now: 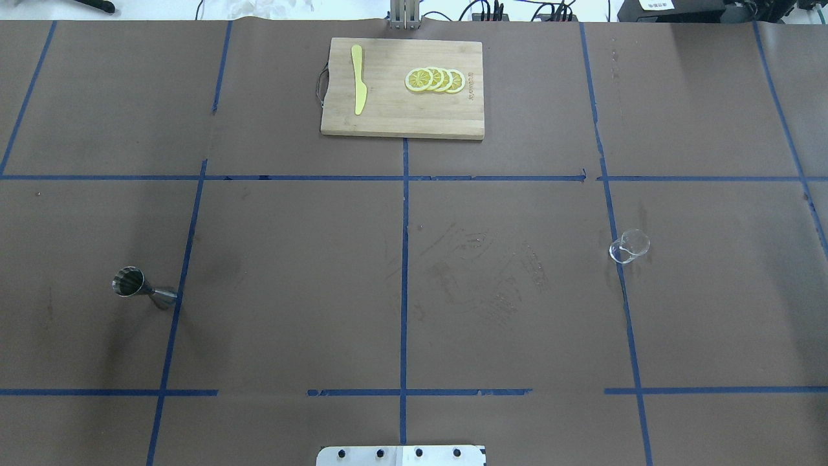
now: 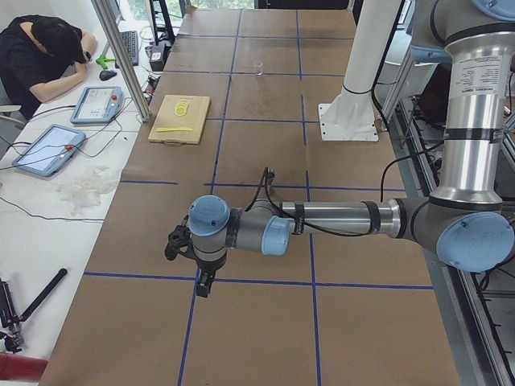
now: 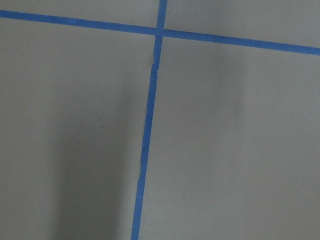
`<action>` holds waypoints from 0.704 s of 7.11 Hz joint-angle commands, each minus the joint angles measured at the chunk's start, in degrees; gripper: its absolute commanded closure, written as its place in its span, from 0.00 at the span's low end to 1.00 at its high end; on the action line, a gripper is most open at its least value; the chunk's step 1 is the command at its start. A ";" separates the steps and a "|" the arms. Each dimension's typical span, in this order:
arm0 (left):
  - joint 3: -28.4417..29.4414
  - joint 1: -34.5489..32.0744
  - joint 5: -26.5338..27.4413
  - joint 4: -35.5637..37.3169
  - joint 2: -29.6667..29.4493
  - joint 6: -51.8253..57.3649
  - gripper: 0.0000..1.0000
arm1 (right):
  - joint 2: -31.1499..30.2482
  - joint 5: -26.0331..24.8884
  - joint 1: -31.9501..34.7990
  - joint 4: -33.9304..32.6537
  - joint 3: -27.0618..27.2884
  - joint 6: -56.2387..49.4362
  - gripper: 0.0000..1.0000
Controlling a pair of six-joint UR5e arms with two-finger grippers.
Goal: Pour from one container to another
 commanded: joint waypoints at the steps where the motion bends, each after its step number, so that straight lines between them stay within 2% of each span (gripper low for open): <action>1: -2.58 0.04 0.05 1.92 -0.23 0.44 0.00 | 0.03 -0.05 0.00 0.09 0.04 -0.03 0.00; 5: -2.33 0.22 1.37 1.83 -0.15 0.36 0.00 | -0.05 -0.14 0.00 0.09 -0.05 -0.29 0.00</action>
